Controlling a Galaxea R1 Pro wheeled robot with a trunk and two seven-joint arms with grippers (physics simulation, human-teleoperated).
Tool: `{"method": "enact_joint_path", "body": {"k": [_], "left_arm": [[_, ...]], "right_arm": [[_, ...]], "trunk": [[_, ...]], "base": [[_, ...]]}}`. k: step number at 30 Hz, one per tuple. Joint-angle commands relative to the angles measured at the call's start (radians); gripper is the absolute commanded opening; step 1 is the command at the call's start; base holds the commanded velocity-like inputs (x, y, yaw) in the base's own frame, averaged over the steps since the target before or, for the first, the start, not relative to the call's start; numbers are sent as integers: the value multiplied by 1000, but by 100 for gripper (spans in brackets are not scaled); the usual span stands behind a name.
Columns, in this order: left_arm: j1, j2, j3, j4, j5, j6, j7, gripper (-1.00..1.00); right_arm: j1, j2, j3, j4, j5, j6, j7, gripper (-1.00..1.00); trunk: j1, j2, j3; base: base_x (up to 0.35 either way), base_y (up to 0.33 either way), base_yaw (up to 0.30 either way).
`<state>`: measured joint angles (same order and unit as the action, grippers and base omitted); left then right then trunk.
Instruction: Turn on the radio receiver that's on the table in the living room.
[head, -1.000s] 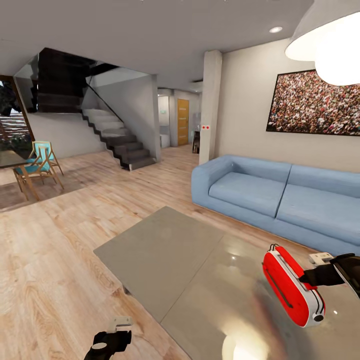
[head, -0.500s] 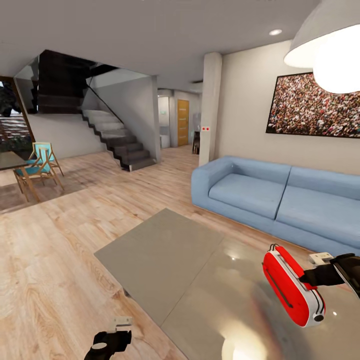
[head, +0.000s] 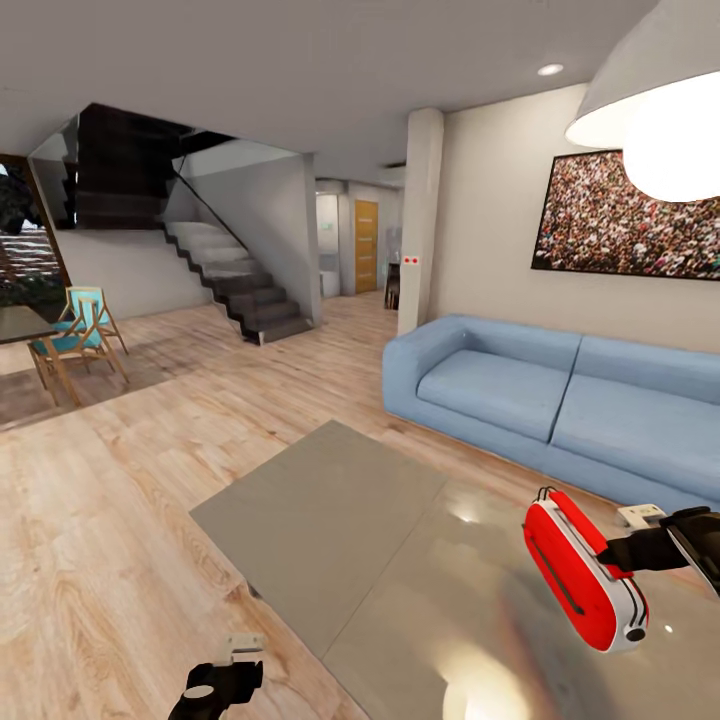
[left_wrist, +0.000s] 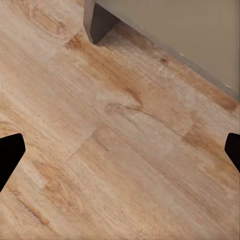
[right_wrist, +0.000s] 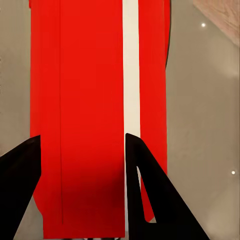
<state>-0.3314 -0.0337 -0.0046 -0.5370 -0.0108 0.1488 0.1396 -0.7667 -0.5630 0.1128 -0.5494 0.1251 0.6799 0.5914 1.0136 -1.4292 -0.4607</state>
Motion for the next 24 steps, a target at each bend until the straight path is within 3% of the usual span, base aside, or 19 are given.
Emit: {"method": "enact_joint_path", "body": {"k": [1,18,24], "left_arm": [[0,0,0,0,0,0,0,100],[0,0,0,0,0,1,-3,100],[0,5,2,0,0,1,-5,100]], "right_arm": [[0,0,-1,-1,-2,0,0,-100],[0,0,2,0,-2,0,-9,-100],[0,5,1,-1,-2,-15,-13,-100]], "trunk": [[-4,7,3],[-69,126,57],[-69,126,57]], "base": [[0,0,0],[0,0,0],[0,0,0]]}}
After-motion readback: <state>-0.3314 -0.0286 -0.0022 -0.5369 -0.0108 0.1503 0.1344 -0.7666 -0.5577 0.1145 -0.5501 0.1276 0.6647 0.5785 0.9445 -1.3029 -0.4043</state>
